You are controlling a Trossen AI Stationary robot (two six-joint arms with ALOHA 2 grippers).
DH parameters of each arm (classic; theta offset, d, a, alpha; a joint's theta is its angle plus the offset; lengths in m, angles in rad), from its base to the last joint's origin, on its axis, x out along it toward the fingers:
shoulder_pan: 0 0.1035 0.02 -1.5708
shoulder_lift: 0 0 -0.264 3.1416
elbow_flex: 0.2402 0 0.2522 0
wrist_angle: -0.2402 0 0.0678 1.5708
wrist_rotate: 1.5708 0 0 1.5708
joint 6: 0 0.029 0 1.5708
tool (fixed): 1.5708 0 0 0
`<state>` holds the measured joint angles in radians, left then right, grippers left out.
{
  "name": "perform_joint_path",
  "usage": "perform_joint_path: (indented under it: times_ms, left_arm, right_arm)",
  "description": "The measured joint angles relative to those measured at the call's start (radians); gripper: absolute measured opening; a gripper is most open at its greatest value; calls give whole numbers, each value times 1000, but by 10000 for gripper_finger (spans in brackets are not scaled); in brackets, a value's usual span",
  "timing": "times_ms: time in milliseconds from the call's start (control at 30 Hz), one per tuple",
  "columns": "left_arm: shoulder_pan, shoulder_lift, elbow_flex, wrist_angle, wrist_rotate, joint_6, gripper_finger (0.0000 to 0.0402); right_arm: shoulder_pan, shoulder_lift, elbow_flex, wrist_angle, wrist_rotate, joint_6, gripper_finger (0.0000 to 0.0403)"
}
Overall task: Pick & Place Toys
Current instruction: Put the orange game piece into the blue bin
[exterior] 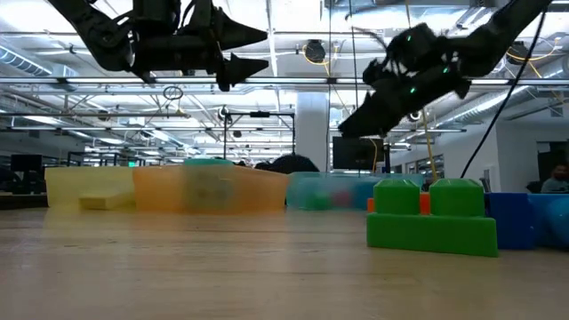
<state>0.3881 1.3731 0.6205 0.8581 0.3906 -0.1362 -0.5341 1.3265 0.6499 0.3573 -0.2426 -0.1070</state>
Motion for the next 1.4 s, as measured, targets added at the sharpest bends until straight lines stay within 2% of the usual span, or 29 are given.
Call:
perform_joint_path:
  times_ms: [100,200,367,467,900,1067,1167,1400]
  left_arm:
    - [-11,0,0,-1,0,-1,372]
    - [-24,0,0,0,0,0,372]
    - [-46,0,0,10,0,-1,372]
    - [-62,0,0,11,0,-2,372]
    - [-103,0,0,9,0,2,374]
    - [-102,0,0,8,0,1,374]
    - [-102,0,0,8,0,-1,374]
    - [-103,0,0,7,0,-3,374]
  right_arm:
    - [102,-79,0,-168,-20,-25,320]
    - [204,-103,-1,-311,-12,-73,318]
    - [315,-63,-41,-343,195,-108,302]
    - [336,-43,-69,-343,244,-115,290]
    - [347,-35,-131,-390,239,-129,250]
    - [380,-33,-140,-398,115,-62,241]
    - [423,-33,-140,-391,121,-48,238]
    - [488,-43,-142,-321,372,-104,245]
